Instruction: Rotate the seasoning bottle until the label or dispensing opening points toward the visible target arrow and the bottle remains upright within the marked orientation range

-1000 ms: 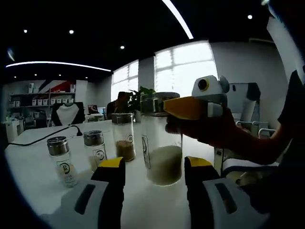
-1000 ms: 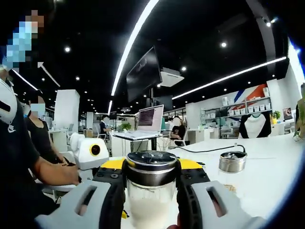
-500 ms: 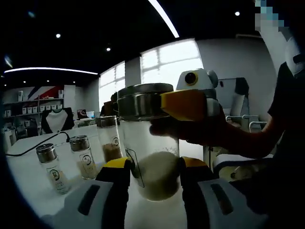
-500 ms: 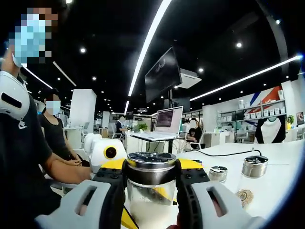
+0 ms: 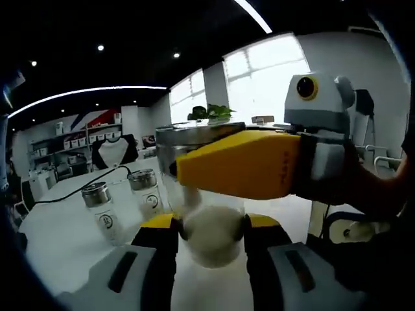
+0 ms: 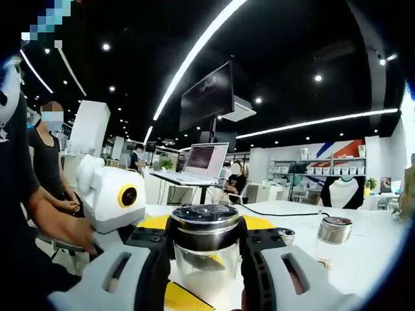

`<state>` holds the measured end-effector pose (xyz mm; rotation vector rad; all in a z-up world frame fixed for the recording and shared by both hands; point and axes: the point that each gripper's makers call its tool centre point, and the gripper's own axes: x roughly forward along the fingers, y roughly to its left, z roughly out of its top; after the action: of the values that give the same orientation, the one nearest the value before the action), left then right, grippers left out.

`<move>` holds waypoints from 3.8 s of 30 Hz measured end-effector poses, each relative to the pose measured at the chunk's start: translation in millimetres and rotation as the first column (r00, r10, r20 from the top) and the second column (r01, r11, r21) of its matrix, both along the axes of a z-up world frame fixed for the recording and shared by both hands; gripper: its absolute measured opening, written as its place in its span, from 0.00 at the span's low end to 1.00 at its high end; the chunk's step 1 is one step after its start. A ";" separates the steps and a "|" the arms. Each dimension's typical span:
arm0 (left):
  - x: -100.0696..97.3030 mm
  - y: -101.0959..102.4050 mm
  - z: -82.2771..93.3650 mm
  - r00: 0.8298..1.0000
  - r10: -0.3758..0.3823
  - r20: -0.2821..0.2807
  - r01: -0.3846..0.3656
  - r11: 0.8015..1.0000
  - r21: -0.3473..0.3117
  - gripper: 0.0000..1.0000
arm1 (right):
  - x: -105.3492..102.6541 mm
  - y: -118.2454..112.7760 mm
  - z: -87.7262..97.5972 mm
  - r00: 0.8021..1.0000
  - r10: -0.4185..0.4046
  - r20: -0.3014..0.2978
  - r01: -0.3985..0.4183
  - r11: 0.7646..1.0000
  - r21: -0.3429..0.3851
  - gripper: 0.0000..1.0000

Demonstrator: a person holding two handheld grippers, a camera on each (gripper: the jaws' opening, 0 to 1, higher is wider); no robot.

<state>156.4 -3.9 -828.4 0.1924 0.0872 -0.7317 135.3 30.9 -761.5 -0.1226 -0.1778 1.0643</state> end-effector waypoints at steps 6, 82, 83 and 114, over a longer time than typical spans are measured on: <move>0.1 3.5 -3.7 1.000 0.022 -0.012 -0.022 1.000 0.001 0.41 | 10.3 -1.1 -8.8 0.997 -0.077 -0.022 0.076 0.997 -0.023 0.41; -31.3 -16.5 30.5 0.951 -0.302 0.066 0.308 0.916 -0.258 0.45 | -24.4 -10.1 5.7 0.955 0.267 -0.131 -0.245 0.956 0.162 0.39; -29.8 -16.6 29.3 0.957 -0.281 0.068 0.289 0.922 -0.256 0.44 | -20.4 -11.3 3.3 0.957 0.255 -0.141 -0.231 0.959 0.161 0.39; -15.7 -7.9 16.2 0.988 -0.112 0.103 0.124 0.985 -0.119 0.50 | -12.7 -8.0 -4.1 0.959 0.198 -0.205 -0.172 0.975 0.138 0.38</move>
<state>140.7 -11.9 -812.2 0.1135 -0.0618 -0.8423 122.7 22.9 -765.6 0.1207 -0.0546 1.2425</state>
